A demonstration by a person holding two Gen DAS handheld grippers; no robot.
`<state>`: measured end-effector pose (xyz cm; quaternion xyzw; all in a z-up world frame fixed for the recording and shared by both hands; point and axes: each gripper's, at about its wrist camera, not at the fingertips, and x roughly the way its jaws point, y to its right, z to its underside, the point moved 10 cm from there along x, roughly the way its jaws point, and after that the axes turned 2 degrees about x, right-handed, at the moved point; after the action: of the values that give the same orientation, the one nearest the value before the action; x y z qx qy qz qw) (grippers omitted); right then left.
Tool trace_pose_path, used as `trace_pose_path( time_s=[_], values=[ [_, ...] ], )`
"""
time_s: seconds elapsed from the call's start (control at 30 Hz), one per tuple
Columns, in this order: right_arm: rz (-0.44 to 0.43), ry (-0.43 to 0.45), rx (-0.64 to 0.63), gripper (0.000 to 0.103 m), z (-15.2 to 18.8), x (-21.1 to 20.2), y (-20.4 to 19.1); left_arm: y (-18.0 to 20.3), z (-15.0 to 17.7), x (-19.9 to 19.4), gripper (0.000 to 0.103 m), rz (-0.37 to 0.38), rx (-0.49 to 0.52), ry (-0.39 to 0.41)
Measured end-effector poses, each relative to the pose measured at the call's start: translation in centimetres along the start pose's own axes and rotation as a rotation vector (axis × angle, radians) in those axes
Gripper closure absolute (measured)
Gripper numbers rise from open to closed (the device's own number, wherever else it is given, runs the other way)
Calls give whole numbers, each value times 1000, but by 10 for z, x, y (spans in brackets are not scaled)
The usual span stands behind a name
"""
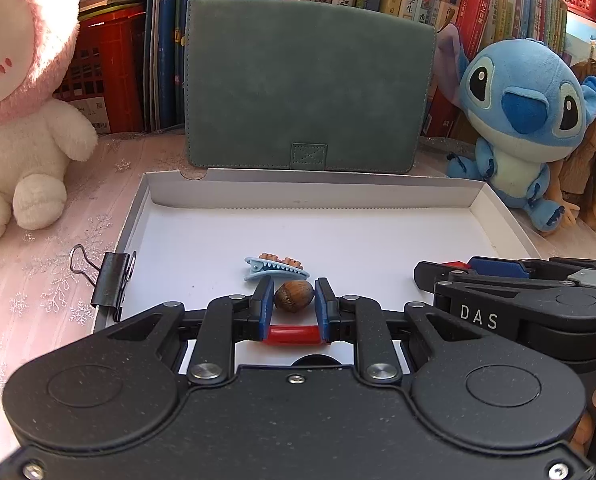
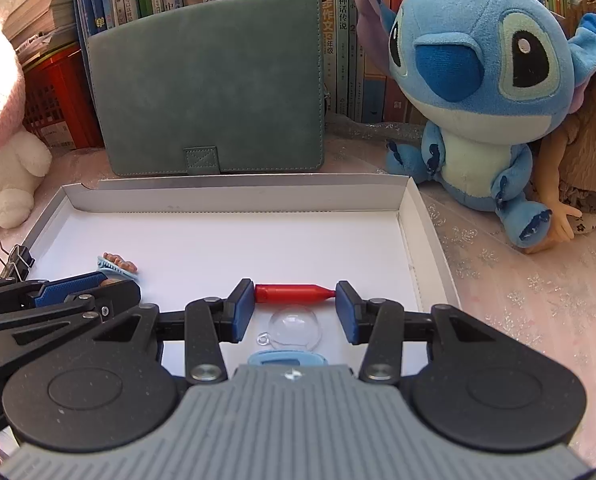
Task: Organize rigid objects
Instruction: 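Open the left gripper to release the nut while the right releases the crayon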
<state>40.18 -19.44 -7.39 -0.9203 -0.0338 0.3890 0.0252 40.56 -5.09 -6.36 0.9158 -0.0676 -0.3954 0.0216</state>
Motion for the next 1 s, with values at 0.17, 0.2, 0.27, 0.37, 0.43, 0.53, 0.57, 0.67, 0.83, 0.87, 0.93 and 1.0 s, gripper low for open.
trace_pose_path(
  time_s=[0.17,0.2,0.27,0.37,0.43,0.53,0.57,0.67,0.83,0.87,0.93,1.0],
  values=[
    [-21,31,11,41,-3,-12,1,3,0,-4,67,-1,2,9],
    [-22,35,12,41,-3,-15,1,3,-1,-7,66,1,6,13],
    [-18,44,13,41,-5,-21,2,5,-2,-14,61,-1,22,27],
    [-23,66,12,39,-7,-33,2,5,-4,-28,49,-21,49,63],
    [-26,83,9,36,-6,-42,3,4,-5,-36,44,-29,55,81],
    [-22,110,-4,32,-6,-55,4,2,-4,-50,37,-23,52,92],
    [-22,120,-6,30,-5,-59,5,2,-2,-55,33,-18,50,97],
    [-28,144,-8,26,0,-73,7,1,3,-71,25,-10,50,126],
    [-20,184,-44,20,14,-96,8,-2,19,-95,23,-1,57,150],
    [-22,194,-50,19,17,-101,7,-2,23,-100,23,5,57,154],
    [-35,211,-57,18,24,-112,6,-3,31,-109,22,15,60,165],
    [-50,226,-61,17,31,-122,6,-3,41,-119,22,17,69,177]
  ],
)
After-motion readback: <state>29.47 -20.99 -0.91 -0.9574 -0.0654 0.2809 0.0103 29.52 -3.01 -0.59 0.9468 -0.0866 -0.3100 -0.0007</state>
